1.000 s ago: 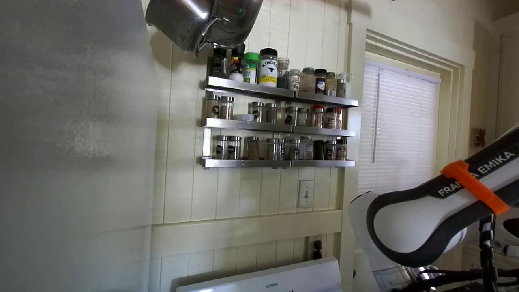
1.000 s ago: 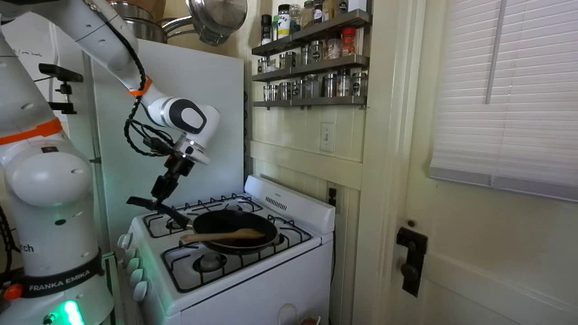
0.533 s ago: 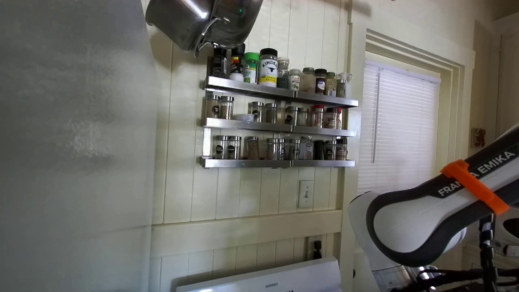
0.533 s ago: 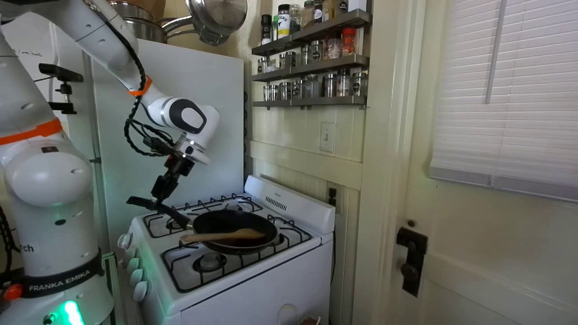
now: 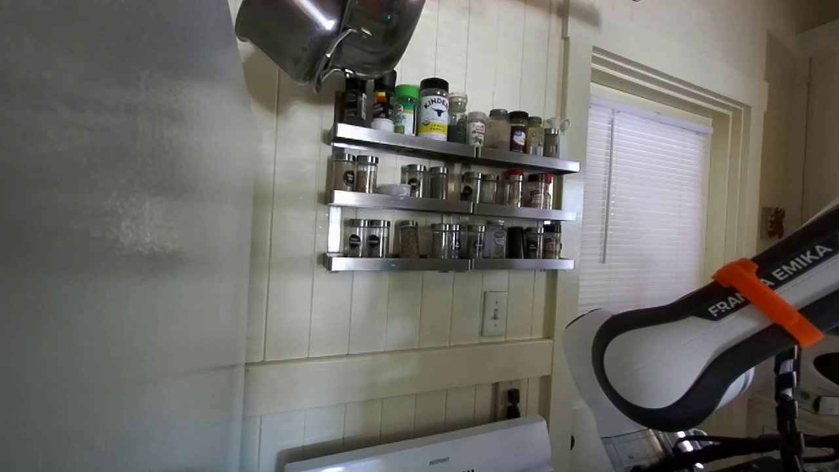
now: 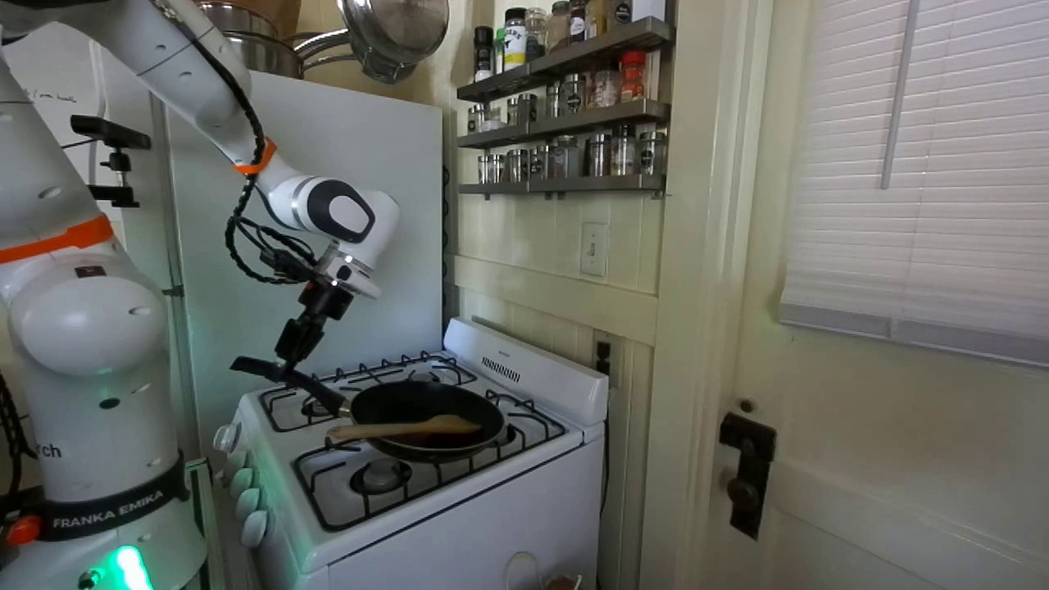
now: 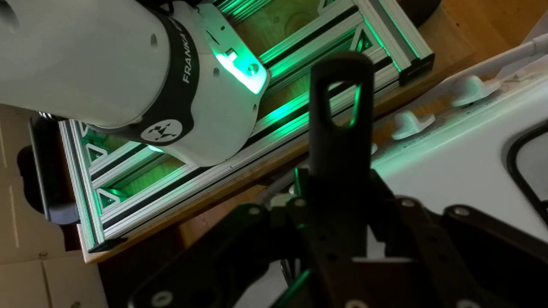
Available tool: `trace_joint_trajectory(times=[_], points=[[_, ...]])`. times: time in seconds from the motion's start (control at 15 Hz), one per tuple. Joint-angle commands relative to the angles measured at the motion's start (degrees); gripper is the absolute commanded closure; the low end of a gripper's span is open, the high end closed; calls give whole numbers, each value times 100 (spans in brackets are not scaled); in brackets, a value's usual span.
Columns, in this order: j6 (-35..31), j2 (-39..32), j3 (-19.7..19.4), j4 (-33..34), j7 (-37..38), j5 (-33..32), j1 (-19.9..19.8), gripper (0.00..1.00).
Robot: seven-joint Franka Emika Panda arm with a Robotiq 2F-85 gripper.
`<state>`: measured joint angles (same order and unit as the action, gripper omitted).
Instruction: Move the black pan to the right
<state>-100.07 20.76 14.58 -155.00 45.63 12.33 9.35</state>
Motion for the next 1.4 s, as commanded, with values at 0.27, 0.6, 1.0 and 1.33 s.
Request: trace_joint_trajectory(times=[0.27, 0.6, 1.0, 1.33], points=[[-1467, -578, 229, 245, 85, -212, -2, 92], [-1883, -899, 173, 467, 59, -449, -24, 92], [-2168, -1165, -4, 811, 27, -770, -106, 92], [-2444, -1353, -126, 1026, -27, -818, -118, 92]])
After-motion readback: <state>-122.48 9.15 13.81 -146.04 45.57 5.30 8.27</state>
